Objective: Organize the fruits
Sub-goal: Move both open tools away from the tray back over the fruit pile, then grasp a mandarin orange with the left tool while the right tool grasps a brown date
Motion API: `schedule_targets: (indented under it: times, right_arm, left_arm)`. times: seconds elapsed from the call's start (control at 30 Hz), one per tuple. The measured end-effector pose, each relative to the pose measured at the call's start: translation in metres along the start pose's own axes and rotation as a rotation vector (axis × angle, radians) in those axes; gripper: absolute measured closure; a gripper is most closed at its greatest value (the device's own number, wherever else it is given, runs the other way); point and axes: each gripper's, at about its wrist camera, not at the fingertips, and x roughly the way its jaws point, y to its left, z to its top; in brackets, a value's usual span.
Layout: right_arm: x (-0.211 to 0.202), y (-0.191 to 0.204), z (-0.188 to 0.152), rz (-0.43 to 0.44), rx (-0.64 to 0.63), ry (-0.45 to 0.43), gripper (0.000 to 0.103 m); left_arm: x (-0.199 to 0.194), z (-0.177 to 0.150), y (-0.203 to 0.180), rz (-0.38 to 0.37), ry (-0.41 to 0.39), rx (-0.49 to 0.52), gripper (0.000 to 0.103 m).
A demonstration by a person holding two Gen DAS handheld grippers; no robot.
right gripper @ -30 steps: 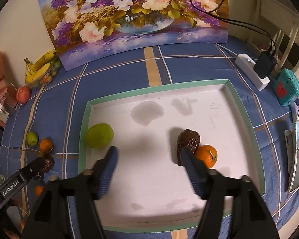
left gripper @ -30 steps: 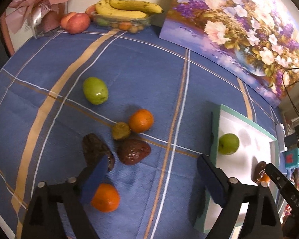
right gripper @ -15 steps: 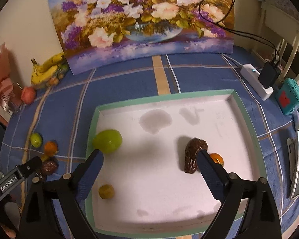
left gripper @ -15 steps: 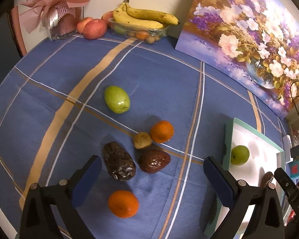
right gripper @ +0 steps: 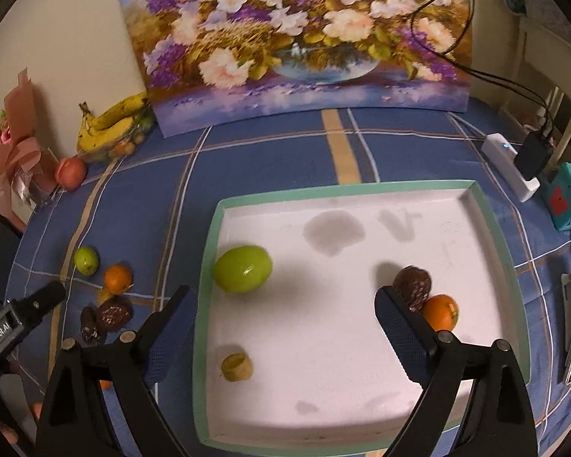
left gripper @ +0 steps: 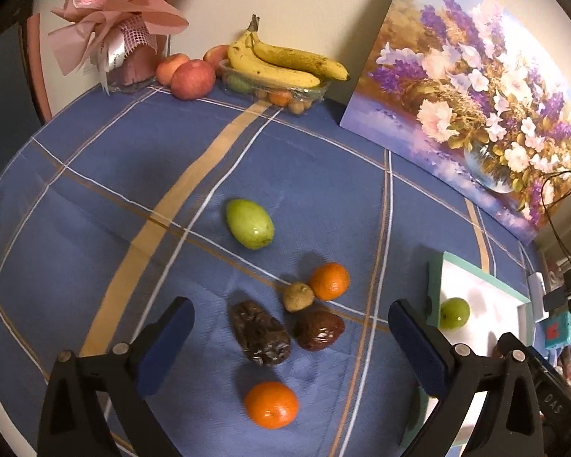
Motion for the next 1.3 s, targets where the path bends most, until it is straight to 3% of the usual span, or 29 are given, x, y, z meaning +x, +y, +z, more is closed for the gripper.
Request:
schedule_targets:
  times: [0.37, 0.5, 0.73, 1.07, 1.3]
  right_arm:
    - [0.0, 0.024, -0.005, 0.013, -0.013, 0.067, 0.009]
    - [-0.002, 0.031, -0.006, 0.016, -0.02, 0.081, 0.009]
    - [-0.005, 0.037, -0.011, 0.014, -0.023, 0.1, 0.009]
    - [-0.013, 0.039, -0.014, 0.013, -0.016, 0.109, 0.009]
    - [-0.016, 0.04, -0.015, 0.012, -0.015, 0.115, 0.008]
  left_arm:
    - [0.021, -0.009, 0.03, -0.045, 0.192, -0.111, 0.002]
    - [0.025, -0.016, 0.029, -0.062, 0.243, -0.104, 0.015]
    - [0.025, -0.025, 0.031, -0.061, 0.303, -0.11, 0.022]
    - [0.033, -0.035, 0.023, -0.089, 0.379, -0.089, 0.05]
    - [0.043, -0.044, 0.022, -0.073, 0.434, -0.081, 0.06]
